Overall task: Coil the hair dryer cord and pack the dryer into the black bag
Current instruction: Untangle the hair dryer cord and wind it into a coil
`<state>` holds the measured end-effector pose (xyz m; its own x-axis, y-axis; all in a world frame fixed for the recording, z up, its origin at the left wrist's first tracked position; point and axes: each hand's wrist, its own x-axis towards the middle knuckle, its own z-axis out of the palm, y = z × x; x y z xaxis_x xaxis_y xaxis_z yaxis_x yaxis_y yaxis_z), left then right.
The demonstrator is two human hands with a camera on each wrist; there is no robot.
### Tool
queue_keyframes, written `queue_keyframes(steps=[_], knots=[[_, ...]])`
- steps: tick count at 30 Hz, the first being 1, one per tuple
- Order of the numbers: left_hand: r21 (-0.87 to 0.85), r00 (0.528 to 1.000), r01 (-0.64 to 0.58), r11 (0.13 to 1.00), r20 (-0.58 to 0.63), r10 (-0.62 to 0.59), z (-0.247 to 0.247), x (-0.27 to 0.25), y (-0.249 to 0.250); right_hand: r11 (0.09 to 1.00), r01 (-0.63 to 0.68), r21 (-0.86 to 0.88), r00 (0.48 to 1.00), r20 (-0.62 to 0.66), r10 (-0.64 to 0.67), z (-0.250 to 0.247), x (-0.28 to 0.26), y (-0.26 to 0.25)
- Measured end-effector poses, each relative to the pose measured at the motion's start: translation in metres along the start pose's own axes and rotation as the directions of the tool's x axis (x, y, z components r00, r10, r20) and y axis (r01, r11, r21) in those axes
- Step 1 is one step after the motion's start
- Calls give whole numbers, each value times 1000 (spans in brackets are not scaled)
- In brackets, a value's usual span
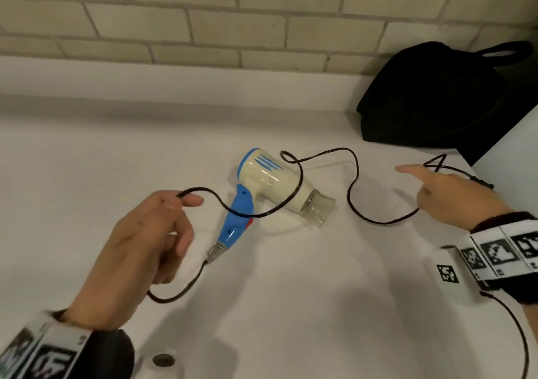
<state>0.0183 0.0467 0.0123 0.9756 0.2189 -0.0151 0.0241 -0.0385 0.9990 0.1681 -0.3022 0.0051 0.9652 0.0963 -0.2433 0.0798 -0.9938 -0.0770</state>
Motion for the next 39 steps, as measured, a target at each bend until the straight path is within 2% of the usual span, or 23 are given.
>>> queue_keyframes(steps=[1, 2, 3, 5, 6, 7, 10, 13, 16, 17, 20, 21, 24, 26, 27, 29, 31, 32, 33, 35, 37, 39], knots=[[33, 997, -22, 999, 81, 19, 13, -1, 4, 994, 105, -8, 990, -92, -105, -7, -11, -15], [64, 985, -58, 996, 164, 47, 26, -2, 6, 969, 246, 22, 955, -176, -238, -12, -25, -34], [93, 967, -105, 990, 243, 80, 38, -2, 8, 908, 410, 81, 891, -246, -381, -15, -41, -55], [149, 920, -220, 964, 359, 155, 58, -2, 10, 710, 692, 130, 705, -331, -627, -13, -65, -89], [153, 894, -266, 952, 408, 185, 65, -1, 11, 617, 778, 118, 617, -330, -715, -7, -71, -99], [143, 876, -292, 946, 437, 204, 71, 0, 11, 571, 809, 141, 585, -297, -755, 0, -74, -107], [117, 877, -258, 959, 445, 182, 75, -1, 6, 561, 761, 326, 639, -232, -733, 13, -72, -110], [157, 874, -170, 973, 480, 75, 68, -7, -10, 543, 697, 468, 695, -257, -671, 14, -65, -97], [199, 843, -113, 973, 538, -12, 61, -10, -29, 520, 596, 611, 779, -284, -559, 7, -57, -84], [233, 825, -154, 960, 565, -4, 60, -10, -35, 514, 585, 628, 793, -309, -526, 3, -55, -82], [311, 751, -428, 849, 645, 143, 64, -6, -55, 503, 582, 639, 812, -424, -402, -6, -47, -78], [321, 736, -461, 827, 659, 155, 66, -4, -59, 491, 582, 649, 813, -465, -350, -9, -44, -77], [352, 764, -419, 837, 635, 115, 70, 2, -60, 484, 596, 641, 791, -571, -219, -21, -36, -68], [388, 774, -481, 786, 610, 172, 67, 7, -62, 528, 567, 633, 800, -576, -168, -24, -30, -56], [406, 784, -481, 777, 596, 173, 63, 10, -62, 584, 532, 613, 813, -563, -150, -23, -26, -51], [432, 824, -440, 787, 544, 161, 54, 14, -63, 781, 402, 478, 849, -514, -122, -11, -14, -39], [487, 846, -438, 755, 507, 163, 45, 14, -64, 943, 177, 282, 930, -362, -66, 6, -5, -28], [519, 849, -450, 727, 502, 166, 42, 12, -65, 977, 104, 184, 965, -258, -54, 16, -3, -25], [548, 854, -448, 706, 495, 158, 40, 9, -65, 991, 88, 104, 986, -153, -72, 29, -1, -22], [609, 871, -417, 675, 481, 104, 36, 3, -67, 990, 143, 9, 990, 7, -144, 52, -3, -22], [655, 891, -380, 653, 449, 68, 32, -3, -69, 987, 157, -32, 985, 81, -154, 65, -6, -24], [706, 908, -349, 617, 417, 37, 31, -10, -66, 990, 137, -42, 990, 52, -135, 68, -5, -28]])
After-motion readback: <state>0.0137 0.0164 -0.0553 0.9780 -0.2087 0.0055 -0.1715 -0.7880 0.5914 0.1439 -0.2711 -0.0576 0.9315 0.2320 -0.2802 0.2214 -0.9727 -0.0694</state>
